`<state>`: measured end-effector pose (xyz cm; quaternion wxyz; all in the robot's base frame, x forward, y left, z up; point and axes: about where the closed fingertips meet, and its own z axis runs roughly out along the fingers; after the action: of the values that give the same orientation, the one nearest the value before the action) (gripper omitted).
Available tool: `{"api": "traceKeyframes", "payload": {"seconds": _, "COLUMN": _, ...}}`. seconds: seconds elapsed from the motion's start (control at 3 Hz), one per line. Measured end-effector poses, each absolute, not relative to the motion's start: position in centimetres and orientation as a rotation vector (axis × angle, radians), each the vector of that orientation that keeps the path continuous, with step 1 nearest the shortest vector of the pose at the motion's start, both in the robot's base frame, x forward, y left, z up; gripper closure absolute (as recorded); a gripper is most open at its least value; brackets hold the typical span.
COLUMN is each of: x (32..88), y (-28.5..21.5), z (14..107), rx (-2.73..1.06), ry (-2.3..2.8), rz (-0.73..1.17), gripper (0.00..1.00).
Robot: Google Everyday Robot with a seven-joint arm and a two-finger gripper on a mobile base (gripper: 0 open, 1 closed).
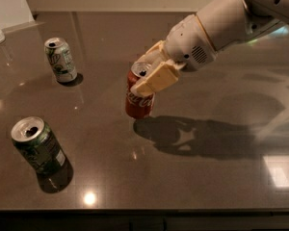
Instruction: Move coke can near green can
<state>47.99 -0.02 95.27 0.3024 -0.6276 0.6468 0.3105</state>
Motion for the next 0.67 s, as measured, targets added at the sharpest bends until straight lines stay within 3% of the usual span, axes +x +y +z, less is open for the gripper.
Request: {"api": "traceKeyframes", "payload": {"seconds": 0.67, "x": 44.3, "y": 6.4, "z": 94.3, "rx": -1.895, "ry": 1.575, "rz": 0.855, "gripper": 1.00}}
